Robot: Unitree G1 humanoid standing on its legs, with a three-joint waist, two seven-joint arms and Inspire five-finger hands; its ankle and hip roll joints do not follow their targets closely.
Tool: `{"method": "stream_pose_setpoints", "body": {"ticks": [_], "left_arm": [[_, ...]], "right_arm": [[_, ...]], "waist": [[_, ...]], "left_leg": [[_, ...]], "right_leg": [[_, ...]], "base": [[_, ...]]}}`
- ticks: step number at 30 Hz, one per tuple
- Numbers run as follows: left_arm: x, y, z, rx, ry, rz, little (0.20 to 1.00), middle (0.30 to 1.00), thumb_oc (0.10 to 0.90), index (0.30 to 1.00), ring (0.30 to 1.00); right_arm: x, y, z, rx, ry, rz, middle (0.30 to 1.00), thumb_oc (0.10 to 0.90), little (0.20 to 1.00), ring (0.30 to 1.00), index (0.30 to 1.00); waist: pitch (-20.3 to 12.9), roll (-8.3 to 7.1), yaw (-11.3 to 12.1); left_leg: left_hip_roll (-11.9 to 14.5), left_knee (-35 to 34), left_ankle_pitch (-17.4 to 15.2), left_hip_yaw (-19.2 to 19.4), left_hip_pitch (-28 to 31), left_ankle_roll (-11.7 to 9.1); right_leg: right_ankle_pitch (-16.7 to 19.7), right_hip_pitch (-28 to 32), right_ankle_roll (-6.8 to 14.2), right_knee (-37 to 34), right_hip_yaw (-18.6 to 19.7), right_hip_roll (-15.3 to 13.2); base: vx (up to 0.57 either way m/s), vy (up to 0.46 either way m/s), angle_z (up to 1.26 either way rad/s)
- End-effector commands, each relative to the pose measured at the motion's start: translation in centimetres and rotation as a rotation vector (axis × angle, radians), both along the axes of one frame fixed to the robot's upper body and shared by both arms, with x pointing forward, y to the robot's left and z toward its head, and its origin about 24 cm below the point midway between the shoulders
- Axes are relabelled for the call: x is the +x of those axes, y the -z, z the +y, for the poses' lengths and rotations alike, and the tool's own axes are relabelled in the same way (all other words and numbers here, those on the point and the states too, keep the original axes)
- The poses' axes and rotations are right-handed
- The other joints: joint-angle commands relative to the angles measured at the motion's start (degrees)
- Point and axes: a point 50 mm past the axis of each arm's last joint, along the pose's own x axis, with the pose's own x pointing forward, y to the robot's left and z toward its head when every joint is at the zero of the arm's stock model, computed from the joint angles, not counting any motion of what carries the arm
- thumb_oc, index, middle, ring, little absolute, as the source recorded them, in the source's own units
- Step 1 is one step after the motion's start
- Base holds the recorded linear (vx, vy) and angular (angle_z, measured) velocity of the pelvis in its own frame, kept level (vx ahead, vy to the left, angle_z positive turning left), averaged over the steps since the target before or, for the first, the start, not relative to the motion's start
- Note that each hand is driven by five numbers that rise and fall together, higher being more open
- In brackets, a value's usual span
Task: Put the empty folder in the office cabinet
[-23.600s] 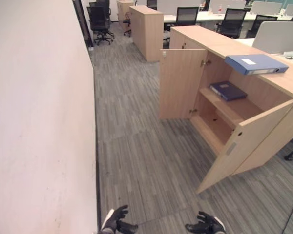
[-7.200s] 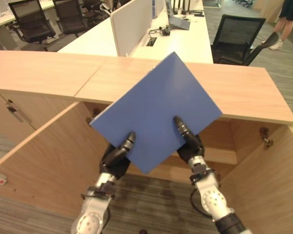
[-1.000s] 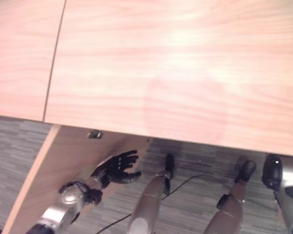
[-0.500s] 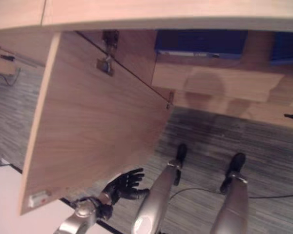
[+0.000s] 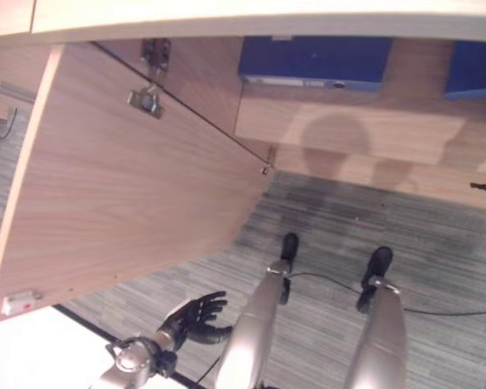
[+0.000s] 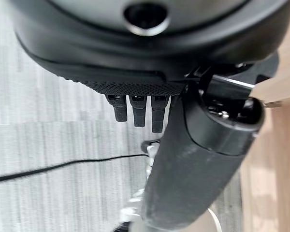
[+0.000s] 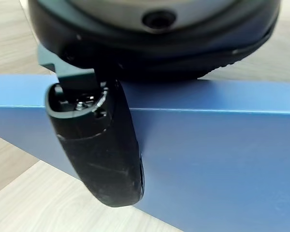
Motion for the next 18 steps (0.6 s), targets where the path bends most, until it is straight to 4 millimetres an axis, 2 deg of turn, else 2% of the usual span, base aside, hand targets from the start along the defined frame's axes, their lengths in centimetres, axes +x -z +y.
{"method": "stream_pose_setpoints", "body": {"ticks": [1, 9, 10, 11, 15, 16, 18], "left_arm": [[-2.5, 0.7, 2.1, 0.086, 0.005, 0.065, 0.9, 0.9, 0.8, 0.9, 0.9], [-2.6, 1.1, 2.2, 0.101, -0.007, 0.076, 0.9, 0.9, 0.8, 0.9, 0.9], [-2.6, 1.1, 2.2, 0.101, -0.007, 0.076, 0.9, 0.9, 0.8, 0.9, 0.9], [-2.6, 1.1, 2.2, 0.104, -0.008, 0.075, 0.9, 0.9, 0.8, 0.9, 0.9], [-2.0, 1.0, 2.0, 0.099, -0.016, 0.065, 0.9, 0.9, 0.8, 0.9, 0.9], [-1.8, 1.0, 1.9, 0.093, -0.022, 0.061, 0.9, 0.9, 0.8, 0.9, 0.9], [-1.7, 0.9, 1.7, 0.089, -0.016, 0.057, 0.9, 0.9, 0.8, 0.9, 0.9]], "right_arm": [[-2.9, -6.3, -1.3, -0.3, 0.071, -0.13, 0.3, 0.4, 0.3, 0.3, 0.3], [-3.6, -7.0, -1.9, -0.233, 0.069, -0.195, 0.3, 0.4, 0.3, 0.3, 0.3], [-3.6, -7.0, -1.9, -0.232, 0.069, -0.195, 0.542, 0.562, 0.542, 0.542, 0.542], [-3.8, -6.9, -2.4, -0.229, 0.078, -0.177, 0.9, 0.8, 0.9, 0.9, 0.9], [-3.7, -5.6, -3.2, -0.23, 0.078, -0.021, 0.9, 0.8, 0.9, 0.9, 0.9], [-3.8, -5.0, -3.6, -0.229, 0.099, 0.062, 0.9, 0.8, 0.9, 0.9, 0.9], [-4.1, -5.0, -3.9, -0.24, 0.109, 0.111, 0.9, 0.8, 0.9, 0.9, 0.9]], "waist": [[0.1, -0.58, 2.4], [-0.2, -1.9, 2.9], [-0.2, -1.88, 2.9], [-0.1, -2.14, 3.1], [0.0, -2.92, 3.1], [-0.1, -3.31, 3.0], [0.1, -3.24, 2.9]], "left_leg": [[4.6, 0.4, -7.7, -0.7, 4.5, -1.8], [5.0, 0.2, -7.9, -2.0, 5.4, -2.4], [5.0, 0.3, -7.9, -2.1, 5.4, -2.4], [5.1, 0.7, -8.2, -2.3, 5.7, -2.4], [5.2, 0.3, -8.3, -2.4, 6.6, -2.5], [5.3, -0.3, -8.2, -2.5, 7.2, -2.5], [5.4, -0.8, -8.1, -2.6, 7.6, -2.6]], "right_leg": [[-10.1, 3.7, 3.3, 5.1, 0.2, 0.5], [-12.2, 4.1, 2.3, 7.4, -0.6, 0.6], [-12.3, 4.1, 2.3, 7.4, -0.7, 0.6], [-12.6, 4.3, 2.2, 8.3, -0.8, 0.4], [-13.1, 5.1, 1.8, 8.7, -1.2, 0.4], [-13.1, 5.4, 1.7, 8.6, -1.4, 0.4], [-13.1, 5.7, 1.6, 8.5, -1.5, 0.3]], "base": [[0.03, -0.073, 0.01], [0.02, -0.063, 0.02], [0.01, -0.057, 0.08], [0.01, -0.043, 0.09], [0.01, -0.05, 0.1], [0.01, -0.04, 0.08], [0.0, 0.0, 0.0]]}}
